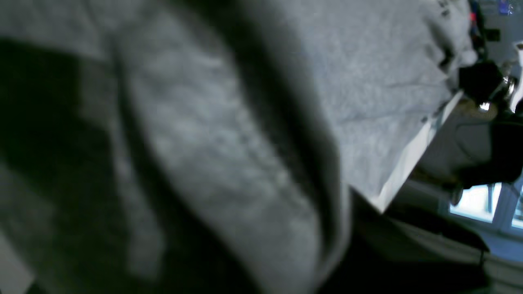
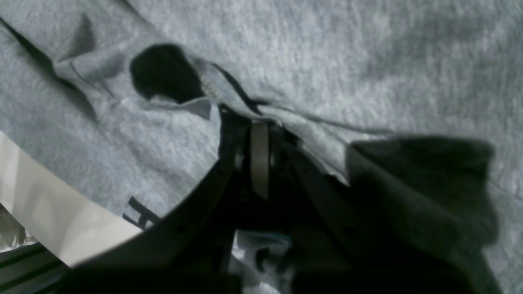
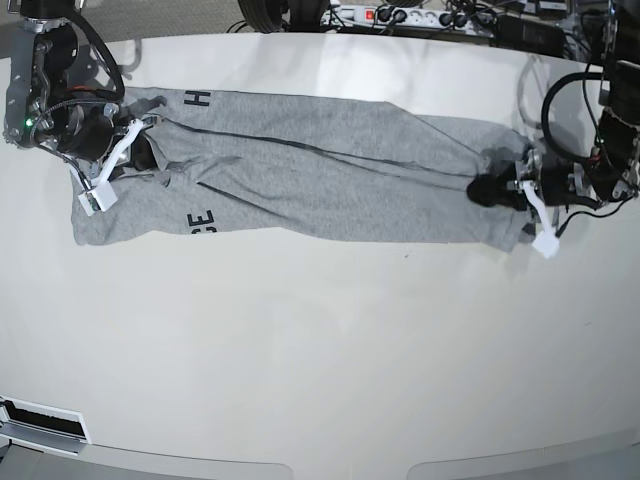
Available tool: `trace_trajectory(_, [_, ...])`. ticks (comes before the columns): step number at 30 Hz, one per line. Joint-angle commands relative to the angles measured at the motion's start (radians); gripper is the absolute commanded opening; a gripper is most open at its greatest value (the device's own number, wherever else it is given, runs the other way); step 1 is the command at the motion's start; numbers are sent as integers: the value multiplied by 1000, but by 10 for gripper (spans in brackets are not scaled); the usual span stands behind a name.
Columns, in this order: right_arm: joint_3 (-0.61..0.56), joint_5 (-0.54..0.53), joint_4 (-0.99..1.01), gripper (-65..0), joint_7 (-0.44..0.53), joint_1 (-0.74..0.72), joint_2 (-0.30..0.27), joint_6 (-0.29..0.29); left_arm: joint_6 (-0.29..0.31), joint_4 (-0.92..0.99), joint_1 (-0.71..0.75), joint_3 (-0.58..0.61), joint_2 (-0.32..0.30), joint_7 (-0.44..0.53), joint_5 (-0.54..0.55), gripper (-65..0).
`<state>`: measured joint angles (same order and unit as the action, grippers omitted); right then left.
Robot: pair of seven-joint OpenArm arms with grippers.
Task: Layout the t-shirt on the table in an organized manner, then fold the t-shirt properly
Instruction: 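Grasp the strip end with the left gripper and fold it toward the right gripper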
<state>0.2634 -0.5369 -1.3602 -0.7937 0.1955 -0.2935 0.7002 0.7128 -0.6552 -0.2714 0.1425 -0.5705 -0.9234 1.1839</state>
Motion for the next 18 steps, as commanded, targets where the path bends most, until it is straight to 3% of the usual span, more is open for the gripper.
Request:
trace_trajectory(1, [4, -25, -15, -650, -9, -10, -14, -2, -15, -7, -13, -15, -36, -10, -28, -650])
trace_trajectory(13, [4, -90, -78, -650, -40, -30, -14, -2, -15, -7, -14, -87, -171, 50, -77, -650])
trace_trajectory(15, [4, -145, -79, -604, -49, -30, -18, -2, -15, -7, -14, -87, -199, 54, -75, -650])
trace_trajectory(18, [4, -194, -79, -588, -56, -30, -19, -2, -15, -16, -14, -87, -238, 50, -47, -650])
